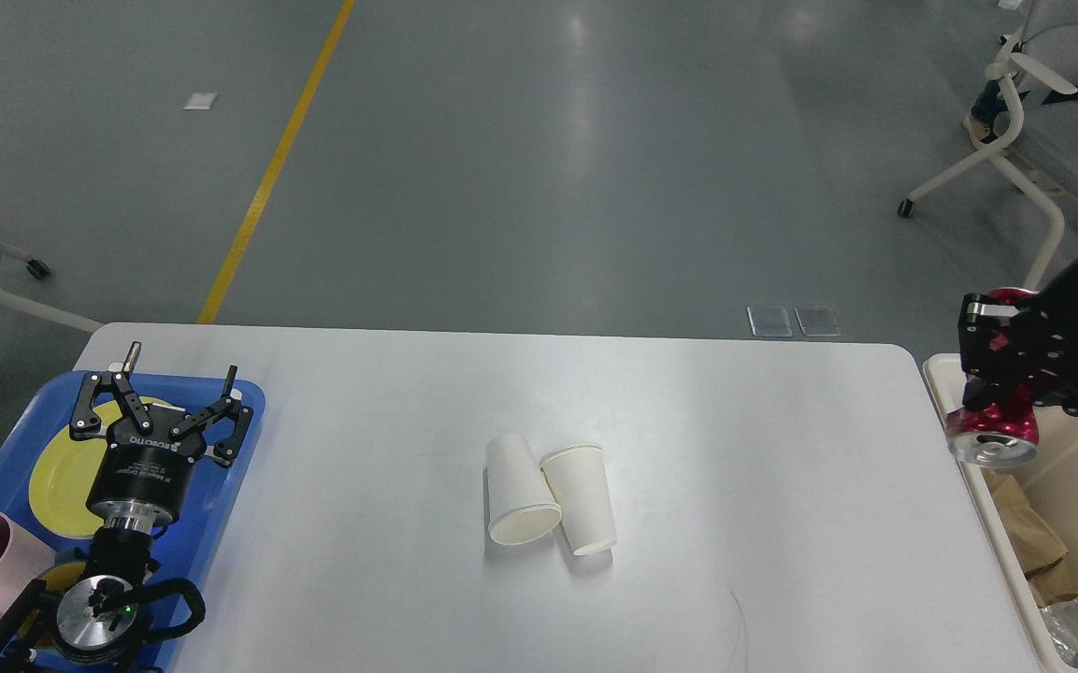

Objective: Tidy desktop
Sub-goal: 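Lift the red can and carry it to the white bin, then release the red can into the bin with the right gripper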

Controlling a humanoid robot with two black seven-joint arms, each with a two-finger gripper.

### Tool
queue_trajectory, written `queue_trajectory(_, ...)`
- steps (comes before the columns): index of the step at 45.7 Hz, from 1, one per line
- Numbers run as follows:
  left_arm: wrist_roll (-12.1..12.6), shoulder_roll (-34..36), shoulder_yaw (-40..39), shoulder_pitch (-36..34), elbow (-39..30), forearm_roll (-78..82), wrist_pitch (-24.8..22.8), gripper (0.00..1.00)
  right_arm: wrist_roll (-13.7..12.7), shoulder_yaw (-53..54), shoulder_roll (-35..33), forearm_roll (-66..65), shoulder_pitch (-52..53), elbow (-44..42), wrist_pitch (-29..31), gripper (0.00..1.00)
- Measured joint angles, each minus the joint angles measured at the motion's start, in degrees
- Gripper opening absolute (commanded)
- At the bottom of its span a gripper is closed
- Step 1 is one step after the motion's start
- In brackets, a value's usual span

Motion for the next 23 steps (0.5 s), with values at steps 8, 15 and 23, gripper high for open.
queue_trajectory(8, -0.03, 0.0, 0.0, 0.0, 0.0, 0.0, 0.0, 0.96, -0.57, -1.76, -8.02, -0.29, -14.94, -9.99, -10.48, 0.0)
queue_trajectory(15, -0.06, 0.0, 0.0, 0.0, 0.0, -0.02, 0.0, 0.96, -0.6, 2.7, -12.56, 0.23, -33.0, -24.81, -15.24, 0.0)
queue_trajectory(23, -0.09, 0.0, 0.0, 0.0, 0.0, -0.02, 0.0, 0.96, -0.59, 13.74, -14.42, 0.43, -56.47, -40.04, -24.2, 0.0)
